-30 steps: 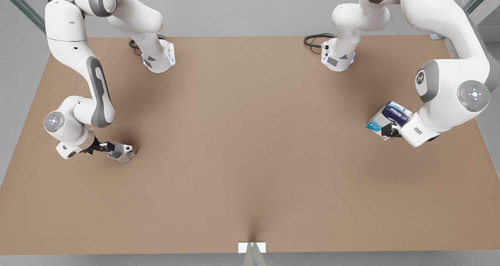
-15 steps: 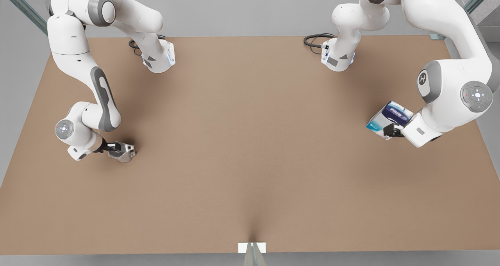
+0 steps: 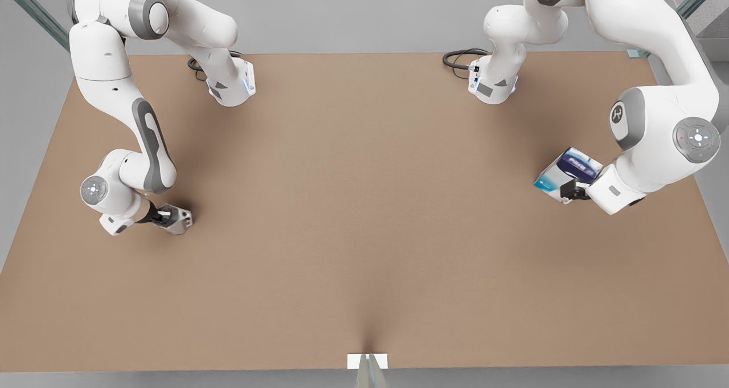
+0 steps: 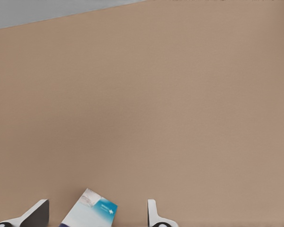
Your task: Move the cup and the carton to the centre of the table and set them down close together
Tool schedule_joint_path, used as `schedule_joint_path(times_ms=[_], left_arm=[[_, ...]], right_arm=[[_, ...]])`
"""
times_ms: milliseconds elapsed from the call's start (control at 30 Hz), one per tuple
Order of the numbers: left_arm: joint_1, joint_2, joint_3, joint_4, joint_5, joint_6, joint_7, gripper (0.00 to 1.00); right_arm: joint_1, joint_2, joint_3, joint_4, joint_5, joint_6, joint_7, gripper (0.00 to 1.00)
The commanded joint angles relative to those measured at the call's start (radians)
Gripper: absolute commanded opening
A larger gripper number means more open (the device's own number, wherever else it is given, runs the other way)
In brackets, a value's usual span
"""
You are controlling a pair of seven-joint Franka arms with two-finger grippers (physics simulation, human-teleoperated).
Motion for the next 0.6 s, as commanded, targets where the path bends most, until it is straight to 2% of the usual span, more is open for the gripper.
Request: schedule_joint_path(times_ms=[0, 167, 367, 433, 567], left_arm=[[-0.001, 0.0, 0.0, 0.0, 0.0, 0.0, 0.0, 1.0], [-0.001, -0.006, 0.009, 0.0, 0.0, 0.0, 0.002, 1.0], [-0.001, -0.006, 0.011, 0.0, 0.0, 0.0, 0.002, 1.0], [-0.001, -0.006, 0.011, 0.0, 0.0, 0.0, 0.002, 1.0], [-0.001, -0.003, 0.011, 0.0, 0.0, 0.002, 0.0, 1.0]], right_arm=[[0.001, -0.001, -0.001, 0.005, -0.016, -0.004, 0.012, 0.21], [0.012, -0.012, 0.003, 0.022, -0.016, -0.028, 0.012, 0.21], [0.012, -0.023, 0.121, 0.091, -0.002, -0.123, 0.035, 0.21], [0.013, -0.015, 0.182, 0.166, -0.002, -0.205, 0.11, 0.21], [0.101, -0.014, 0.211, 0.181, 0.033, -0.205, 0.269, 0.21]])
